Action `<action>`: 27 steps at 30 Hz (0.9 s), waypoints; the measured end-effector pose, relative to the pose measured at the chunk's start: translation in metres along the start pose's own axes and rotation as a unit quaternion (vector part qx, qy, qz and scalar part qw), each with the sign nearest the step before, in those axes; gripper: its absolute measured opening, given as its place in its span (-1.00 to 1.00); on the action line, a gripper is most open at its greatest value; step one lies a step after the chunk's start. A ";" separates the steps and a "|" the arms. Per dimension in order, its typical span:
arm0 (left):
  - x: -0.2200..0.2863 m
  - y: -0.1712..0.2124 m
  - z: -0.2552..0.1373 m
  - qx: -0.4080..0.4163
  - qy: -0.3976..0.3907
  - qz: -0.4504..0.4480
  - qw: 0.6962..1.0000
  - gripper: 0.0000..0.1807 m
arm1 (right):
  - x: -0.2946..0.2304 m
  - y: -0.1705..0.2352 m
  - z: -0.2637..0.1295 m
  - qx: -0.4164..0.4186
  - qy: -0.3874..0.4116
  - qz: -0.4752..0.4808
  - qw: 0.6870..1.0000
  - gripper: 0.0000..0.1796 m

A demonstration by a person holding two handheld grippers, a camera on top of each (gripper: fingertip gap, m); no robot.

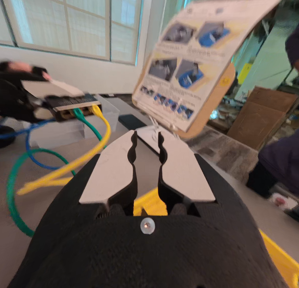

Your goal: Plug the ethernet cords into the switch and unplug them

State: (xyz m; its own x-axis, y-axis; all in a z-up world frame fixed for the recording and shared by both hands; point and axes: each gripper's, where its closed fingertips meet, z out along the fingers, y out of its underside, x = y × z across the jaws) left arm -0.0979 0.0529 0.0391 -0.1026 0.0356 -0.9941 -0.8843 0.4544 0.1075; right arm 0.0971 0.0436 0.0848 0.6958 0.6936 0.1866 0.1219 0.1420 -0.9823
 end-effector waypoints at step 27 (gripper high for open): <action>0.025 0.017 0.010 -0.028 0.047 0.029 0.998 -0.57 | -0.253 -0.061 0.158 -0.514 -0.147 -0.188 0.824 -1.00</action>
State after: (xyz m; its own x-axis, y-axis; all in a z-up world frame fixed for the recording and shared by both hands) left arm -0.1107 0.0705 0.0158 -0.1953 -0.0242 -0.9804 -0.8990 0.4040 0.1691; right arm -0.1977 -0.0290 0.0994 0.2897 0.8995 0.3270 0.9297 -0.1833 -0.3196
